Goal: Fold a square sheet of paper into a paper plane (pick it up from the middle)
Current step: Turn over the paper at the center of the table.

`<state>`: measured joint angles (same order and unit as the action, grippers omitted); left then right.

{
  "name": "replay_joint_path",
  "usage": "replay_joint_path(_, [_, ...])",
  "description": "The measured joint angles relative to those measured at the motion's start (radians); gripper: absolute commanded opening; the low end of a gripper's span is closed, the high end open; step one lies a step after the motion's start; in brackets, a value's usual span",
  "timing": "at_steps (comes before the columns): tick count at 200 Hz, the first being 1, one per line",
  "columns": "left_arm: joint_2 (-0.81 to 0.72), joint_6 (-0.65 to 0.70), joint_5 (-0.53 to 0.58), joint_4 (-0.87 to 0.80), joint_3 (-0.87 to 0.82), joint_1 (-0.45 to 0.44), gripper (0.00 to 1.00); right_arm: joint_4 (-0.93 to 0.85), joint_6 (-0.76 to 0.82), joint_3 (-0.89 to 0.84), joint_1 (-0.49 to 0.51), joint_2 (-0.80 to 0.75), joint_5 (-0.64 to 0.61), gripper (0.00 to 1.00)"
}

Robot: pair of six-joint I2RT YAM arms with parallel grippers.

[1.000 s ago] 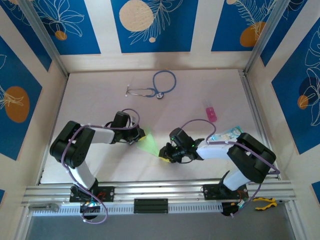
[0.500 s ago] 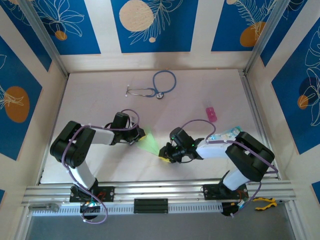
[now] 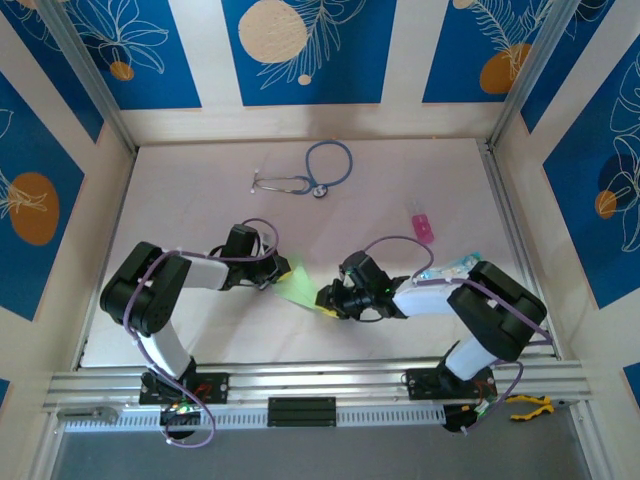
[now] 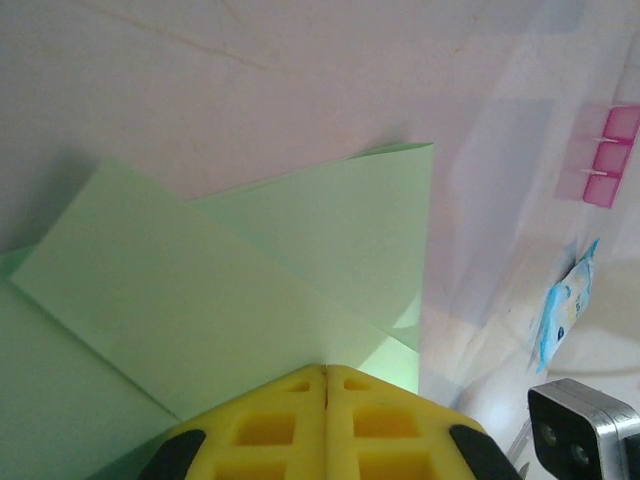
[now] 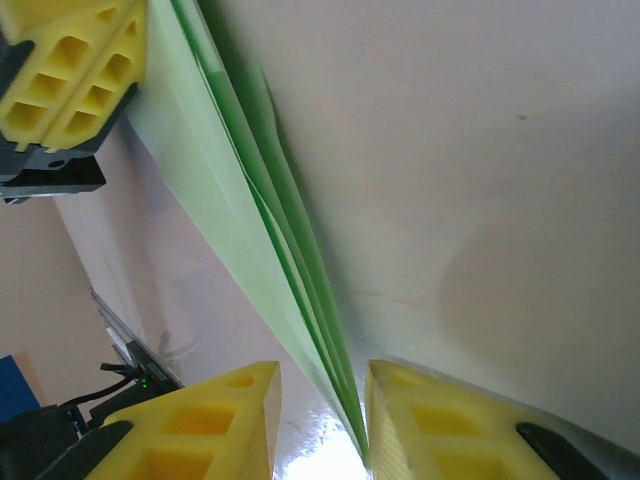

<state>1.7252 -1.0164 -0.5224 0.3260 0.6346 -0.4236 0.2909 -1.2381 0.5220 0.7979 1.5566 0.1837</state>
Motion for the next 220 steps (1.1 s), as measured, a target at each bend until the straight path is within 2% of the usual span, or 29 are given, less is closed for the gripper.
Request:
replay_joint_path(73, [0.0, -0.005, 0.0, 0.011, -0.006, 0.0, 0.06, 0.062, 0.025, -0.01, -0.011, 0.026, 0.016, 0.27])
replay_joint_path(135, [0.0, -0.009, 0.0, 0.015, -0.006, 0.0, 0.08, 0.11, 0.055, -0.018, -0.023, 0.026, 0.042, 0.15])
replay_joint_path(168, [-0.008, -0.026, 0.0, 0.026, -0.011, 0.0, 0.15, 0.118, 0.069, -0.024, -0.024, 0.026, 0.053, 0.09])
replay_joint_path(185, [-0.027, -0.033, 0.003, 0.024, -0.017, 0.0, 0.23, 0.122, 0.074, -0.031, -0.026, 0.026, 0.054, 0.08])
replay_joint_path(194, [-0.047, -0.029, 0.005, 0.018, -0.021, -0.002, 0.28, 0.122, 0.08, -0.037, -0.026, 0.023, 0.053, 0.07])
replay_joint_path(220, [-0.139, -0.026, 0.019, -0.016, -0.022, -0.005, 0.32, 0.076, 0.111, -0.055, -0.03, -0.032, 0.042, 0.07])
